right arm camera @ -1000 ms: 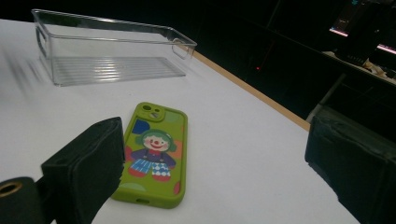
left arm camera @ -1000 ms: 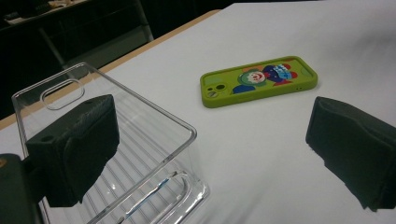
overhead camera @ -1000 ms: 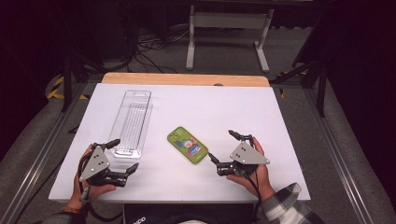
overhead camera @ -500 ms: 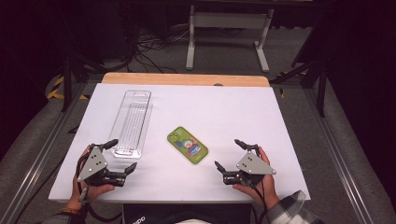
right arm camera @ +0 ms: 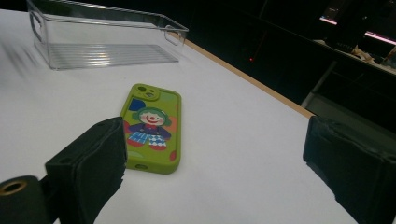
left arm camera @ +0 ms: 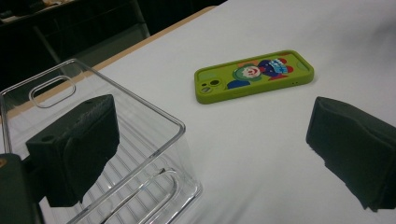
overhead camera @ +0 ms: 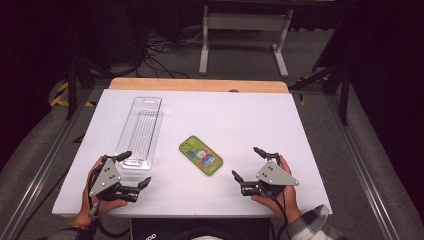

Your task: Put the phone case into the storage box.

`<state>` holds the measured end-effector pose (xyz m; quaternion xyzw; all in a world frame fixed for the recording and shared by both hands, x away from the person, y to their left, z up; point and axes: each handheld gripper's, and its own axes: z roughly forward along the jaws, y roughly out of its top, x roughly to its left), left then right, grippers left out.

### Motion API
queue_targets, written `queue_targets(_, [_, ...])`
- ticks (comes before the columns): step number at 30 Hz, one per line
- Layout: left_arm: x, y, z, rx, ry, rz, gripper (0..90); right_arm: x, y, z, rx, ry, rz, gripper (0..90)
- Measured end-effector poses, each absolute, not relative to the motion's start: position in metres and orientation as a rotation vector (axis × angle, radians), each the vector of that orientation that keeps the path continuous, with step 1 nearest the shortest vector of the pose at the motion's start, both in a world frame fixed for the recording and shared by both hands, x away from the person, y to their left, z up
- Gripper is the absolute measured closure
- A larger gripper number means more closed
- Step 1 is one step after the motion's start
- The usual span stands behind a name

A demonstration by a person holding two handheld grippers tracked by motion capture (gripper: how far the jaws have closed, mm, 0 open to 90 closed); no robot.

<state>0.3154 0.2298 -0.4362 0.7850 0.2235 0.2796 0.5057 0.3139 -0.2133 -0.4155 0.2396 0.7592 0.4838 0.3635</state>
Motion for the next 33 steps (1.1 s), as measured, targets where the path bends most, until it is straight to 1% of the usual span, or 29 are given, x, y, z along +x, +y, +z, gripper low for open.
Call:
queue_targets(5, [0.313,0.234,-0.434,1.866,0.557,0.671,3.4,0.320,-0.213,-0.409,0.650,1.965,1.246,7.1])
queue_targets(8, [0.320,0.244,-0.432,1.797,0.600,0.630,3.6,0.329,-0.217,-0.400,0.718,1.965,1.305,7.3])
queue_targets(14, [0.326,0.241,-0.433,1.836,0.590,0.636,3.5,0.334,-0.220,-0.391,0.730,1.950,1.280,7.7])
queue_targets(22, [0.332,0.232,-0.433,1.842,0.564,0.628,3.5,0.343,-0.219,-0.381,0.772,1.999,1.258,7.2])
queue_targets(28, [0.332,0.230,-0.432,1.854,0.548,0.630,3.5,0.353,-0.212,-0.372,0.799,2.050,1.231,7.0])
queue_targets(33, [0.329,0.230,-0.430,1.850,0.548,0.634,3.5,0.366,-0.196,-0.370,0.819,2.168,1.172,6.5])
